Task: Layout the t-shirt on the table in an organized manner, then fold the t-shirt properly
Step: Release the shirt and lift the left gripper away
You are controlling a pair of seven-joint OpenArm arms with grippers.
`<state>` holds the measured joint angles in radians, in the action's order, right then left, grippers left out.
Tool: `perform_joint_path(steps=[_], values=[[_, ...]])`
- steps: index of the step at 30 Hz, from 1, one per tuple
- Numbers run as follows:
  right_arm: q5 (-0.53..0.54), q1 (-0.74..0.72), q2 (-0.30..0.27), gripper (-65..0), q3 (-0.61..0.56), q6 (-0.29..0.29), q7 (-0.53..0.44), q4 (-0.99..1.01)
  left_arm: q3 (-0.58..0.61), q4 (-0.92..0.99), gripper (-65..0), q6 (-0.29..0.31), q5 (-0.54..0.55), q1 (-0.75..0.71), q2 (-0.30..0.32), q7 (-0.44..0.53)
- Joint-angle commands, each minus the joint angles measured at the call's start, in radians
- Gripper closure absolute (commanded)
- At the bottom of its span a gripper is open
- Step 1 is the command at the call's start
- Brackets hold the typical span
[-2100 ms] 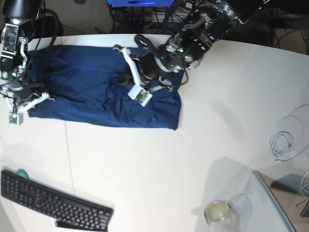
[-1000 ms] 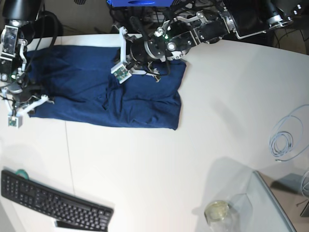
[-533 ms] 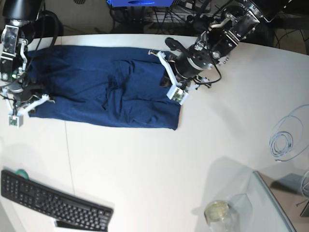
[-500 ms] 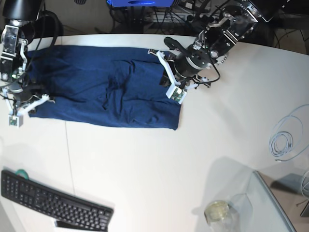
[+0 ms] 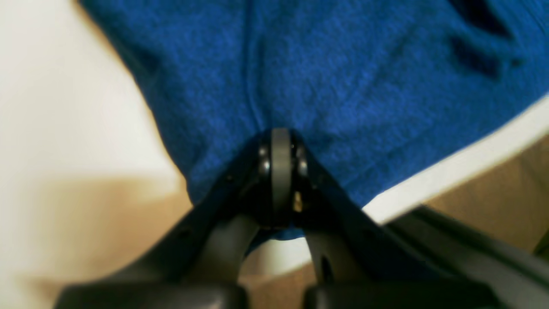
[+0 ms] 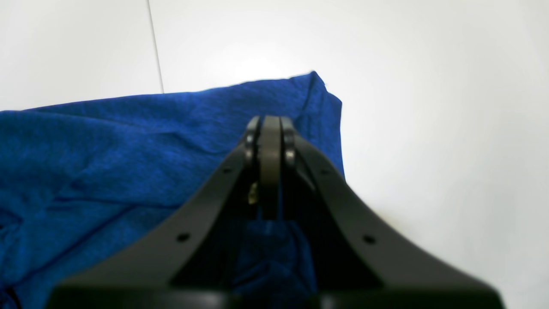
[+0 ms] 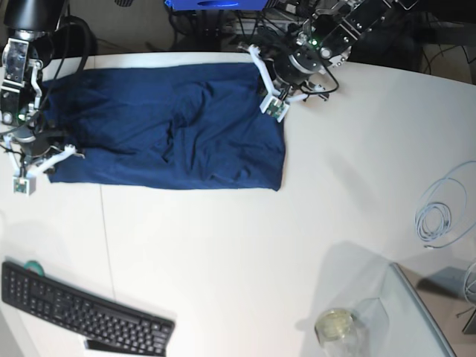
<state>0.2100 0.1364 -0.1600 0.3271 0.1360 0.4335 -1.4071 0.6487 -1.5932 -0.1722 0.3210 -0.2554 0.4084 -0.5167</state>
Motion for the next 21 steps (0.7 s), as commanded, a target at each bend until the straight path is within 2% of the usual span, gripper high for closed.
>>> perform_joint_path(steps=[1, 6, 12, 18, 21], values=[[0.004, -0.013, -0.013, 0.0, 0.004, 0.000, -0.023, -0.016, -0.002, -0.012, 0.0, -0.002, -0.004, -0.005, 0.005, -0.012], [0.004, -0.013, -0.013, 0.0, -0.004, 0.000, -0.023, -0.021, -0.013, -0.012, 0.0, -0.002, -0.004, 0.006, 0.005, -0.009], [0.004, -0.011, -0.013, 0.0, -0.004, 0.000, -0.023, -0.021, -0.143, -0.082, 0.0, -0.002, 0.000, 0.051, -0.024, -0.012], [0.004, -0.011, -0.013, 0.0, -0.004, 0.000, -0.023, -0.021, -0.166, -0.005, 0.0, -0.002, 0.005, 0.179, -0.069, -0.013], [0.004, -0.011, -0.013, -0.6, 0.004, 0.000, -0.023, -0.022, -0.172, 0.078, 0.0, -0.002, -0.001, 0.232, -0.110, -0.013]])
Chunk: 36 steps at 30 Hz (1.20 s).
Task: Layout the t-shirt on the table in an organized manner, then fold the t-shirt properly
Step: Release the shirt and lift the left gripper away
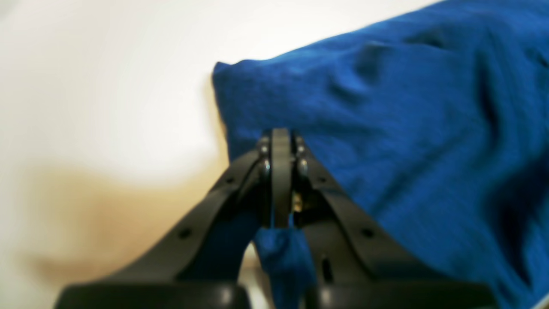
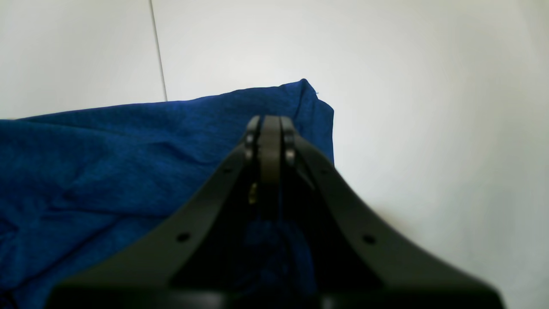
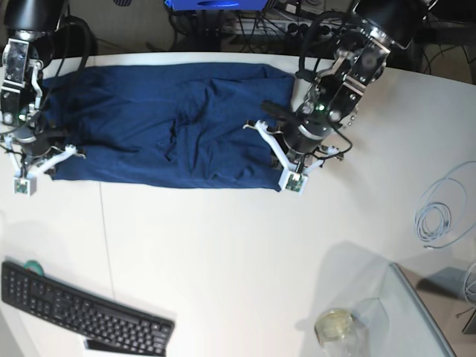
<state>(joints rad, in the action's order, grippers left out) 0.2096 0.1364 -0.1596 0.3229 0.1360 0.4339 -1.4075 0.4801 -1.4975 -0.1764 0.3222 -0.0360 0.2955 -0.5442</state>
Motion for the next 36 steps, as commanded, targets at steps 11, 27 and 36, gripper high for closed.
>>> perform_joint_path(steps=[11, 27, 36], values=[[0.460, 0.022, -0.108, -40.8, 0.008, 0.162, 0.101, -0.013, -0.007, 0.223, 0.0, 0.002, -0.002, 0.180, -0.084, 0.022], [0.663, -0.011, -0.189, -49.4, 0.359, 0.439, 0.492, 0.254, -0.363, -0.073, 0.0, 0.008, -0.005, -0.172, 0.072, 0.060], [0.661, -0.039, -0.235, -49.4, 0.261, 0.562, 0.491, 0.448, -0.380, 0.107, 0.0, 0.008, -0.005, -0.229, 0.117, 0.227]])
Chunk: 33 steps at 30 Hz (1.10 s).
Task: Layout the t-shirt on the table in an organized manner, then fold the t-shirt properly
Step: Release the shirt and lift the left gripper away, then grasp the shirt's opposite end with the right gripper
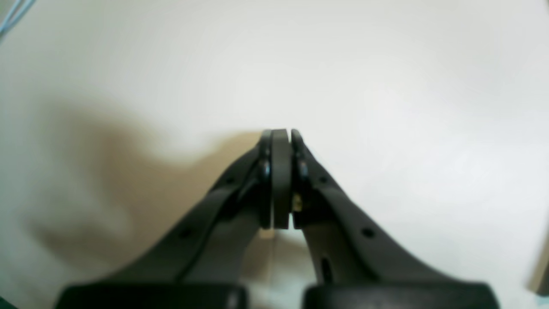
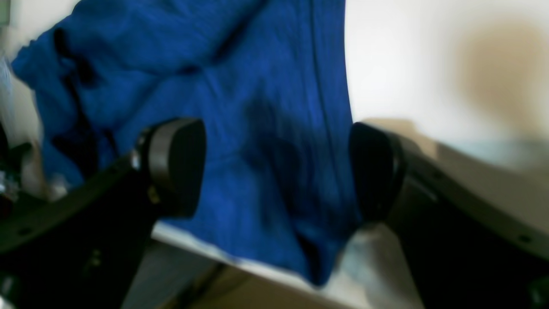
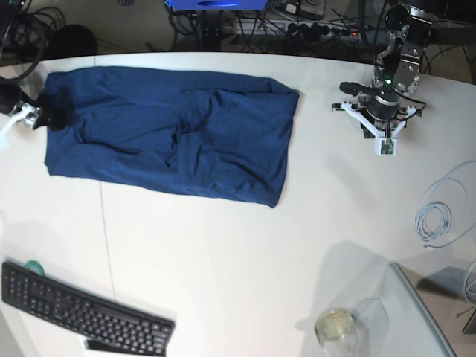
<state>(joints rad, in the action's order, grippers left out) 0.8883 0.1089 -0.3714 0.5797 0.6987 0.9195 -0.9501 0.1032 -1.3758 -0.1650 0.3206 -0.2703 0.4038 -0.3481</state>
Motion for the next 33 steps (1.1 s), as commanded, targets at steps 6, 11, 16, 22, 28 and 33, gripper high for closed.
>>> perform_joint_path(steps=[6, 11, 16, 22, 28, 33], values=[[-0.008, -0.010, -0.027, -49.1, -0.016, -0.001, 0.003, 0.084, -0.001, -0.003, 0.0, -0.003, -0.004, 0.009, 0.002, 0.060], [-0.013, 0.005, -0.027, -48.8, -0.016, -0.001, -0.058, 0.082, -0.001, -0.003, 0.0, -0.003, -0.004, 0.009, 0.001, 0.060], [-0.016, 0.002, -0.068, -48.8, -0.016, -0.001, -0.147, 0.087, -0.001, 0.000, 0.0, -0.003, -0.005, 0.010, 0.001, 0.060], [-0.016, 0.004, -0.081, -48.9, -0.016, -0.001, -0.224, 0.089, -0.001, 0.000, 0.0, -0.003, -0.005, 0.024, -0.007, 0.060], [-0.018, 0.010, -0.059, -49.1, -0.025, -0.001, -0.231, 0.089, 0.025, 0.054, 0.0, -0.003, -0.067, 0.075, -0.052, 0.054], [-0.018, -0.002, -0.038, -49.1, -0.137, -0.001, -0.230, 0.089, 0.097, 0.132, 0.0, -0.003, -0.148, 0.136, -0.102, 0.054]])
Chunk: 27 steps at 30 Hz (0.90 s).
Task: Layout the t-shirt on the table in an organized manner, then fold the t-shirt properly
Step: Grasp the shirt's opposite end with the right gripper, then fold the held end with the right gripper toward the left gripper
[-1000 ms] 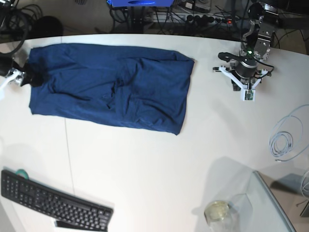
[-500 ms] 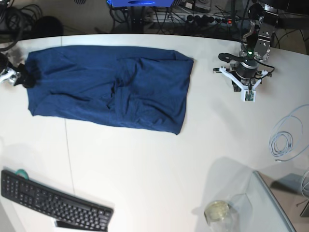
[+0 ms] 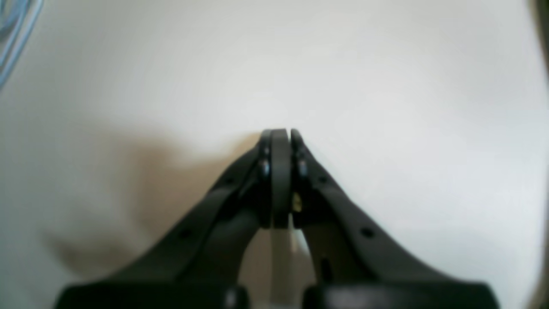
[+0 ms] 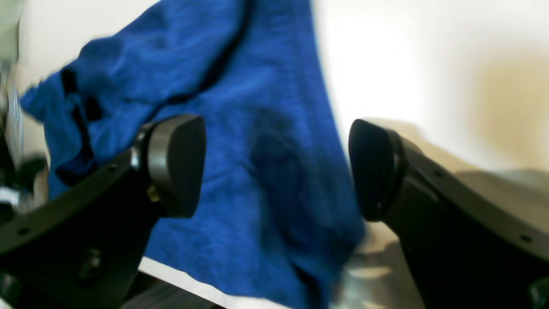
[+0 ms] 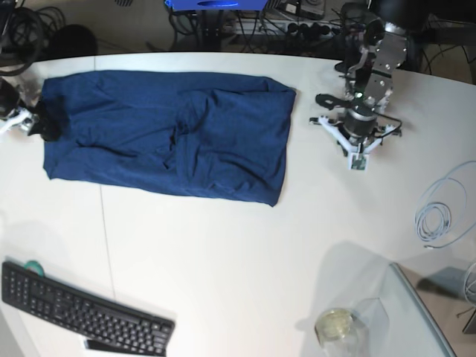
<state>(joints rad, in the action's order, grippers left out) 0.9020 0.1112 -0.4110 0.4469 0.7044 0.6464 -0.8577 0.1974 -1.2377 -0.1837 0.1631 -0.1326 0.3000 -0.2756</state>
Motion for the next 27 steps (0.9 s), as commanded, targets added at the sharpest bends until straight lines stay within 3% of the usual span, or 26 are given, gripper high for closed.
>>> perform_joint_path(steps=[1, 7, 14, 19, 27], values=[[-0.030, -0.008, 0.007, -49.1, -0.033, -0.006, 0.042, -0.004, 0.010, 0.008, 0.0, 0.016, 0.008, 0.012, -0.011, -0.018], [-0.030, -0.012, 0.047, -48.9, -0.075, -0.006, 0.039, -0.004, 0.017, 0.059, 0.0, 0.016, 0.003, 0.069, -0.057, -0.018], [-0.030, -0.025, 0.047, -48.6, -0.076, -0.006, 0.037, -0.004, 0.161, 0.075, 0.0, 0.016, 0.014, 0.109, -0.068, -0.018], [-0.031, -0.029, 0.048, -37.5, -0.078, -0.006, 0.037, -0.004, 0.165, 0.075, 0.0, 0.016, 0.010, 0.112, -0.100, -0.018], [-0.030, -0.029, 0.048, -36.6, -0.187, -0.006, 0.037, -0.010, 0.175, 0.075, 0.0, 0.016, 0.013, 0.124, -0.101, -0.018]])
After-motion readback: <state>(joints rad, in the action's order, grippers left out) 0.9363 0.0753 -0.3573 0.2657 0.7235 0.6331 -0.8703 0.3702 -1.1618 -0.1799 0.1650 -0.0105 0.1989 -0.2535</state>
